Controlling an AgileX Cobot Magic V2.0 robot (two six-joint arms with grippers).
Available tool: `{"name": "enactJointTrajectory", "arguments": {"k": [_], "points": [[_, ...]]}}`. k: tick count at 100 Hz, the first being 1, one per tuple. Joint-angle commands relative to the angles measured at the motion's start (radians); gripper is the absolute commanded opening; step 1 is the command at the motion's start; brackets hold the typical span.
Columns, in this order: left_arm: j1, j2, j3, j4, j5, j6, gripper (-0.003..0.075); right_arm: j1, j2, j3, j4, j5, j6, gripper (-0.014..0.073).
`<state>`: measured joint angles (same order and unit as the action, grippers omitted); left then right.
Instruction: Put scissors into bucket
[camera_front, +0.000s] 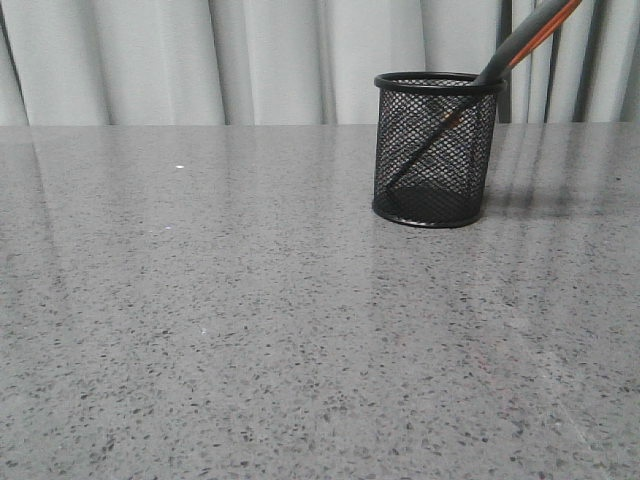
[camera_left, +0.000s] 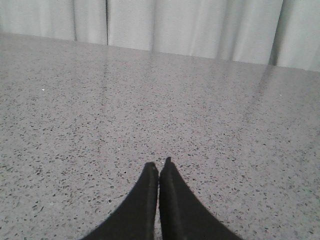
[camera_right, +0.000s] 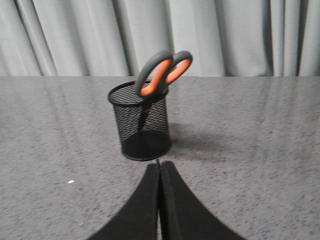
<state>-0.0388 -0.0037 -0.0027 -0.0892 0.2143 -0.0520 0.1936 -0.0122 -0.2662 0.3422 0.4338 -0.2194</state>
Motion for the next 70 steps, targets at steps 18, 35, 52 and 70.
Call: {"name": "enactJointTrajectory", "arguments": {"k": [18,35,52,70], "points": [[0.005,-0.025,0.028,-0.010,-0.072,-0.007,-0.0021,-0.062,-0.016,0.170,-0.204,-0.360,0.102,-0.0065],[0.005,-0.025,0.028,-0.010,-0.072,-0.007,-0.0021,-0.108,-0.019,0.278,-0.315,-0.363,0.209,-0.0065],[0.005,-0.025,0.028,-0.010,-0.072,-0.007,-0.0021,-0.123,-0.019,0.294,-0.322,-0.376,0.209,-0.0065],[0.005,-0.025,0.028,-0.010,-0.072,-0.007,-0.0021,-0.136,-0.019,0.294,-0.342,-0.321,0.209,-0.0065]]}}
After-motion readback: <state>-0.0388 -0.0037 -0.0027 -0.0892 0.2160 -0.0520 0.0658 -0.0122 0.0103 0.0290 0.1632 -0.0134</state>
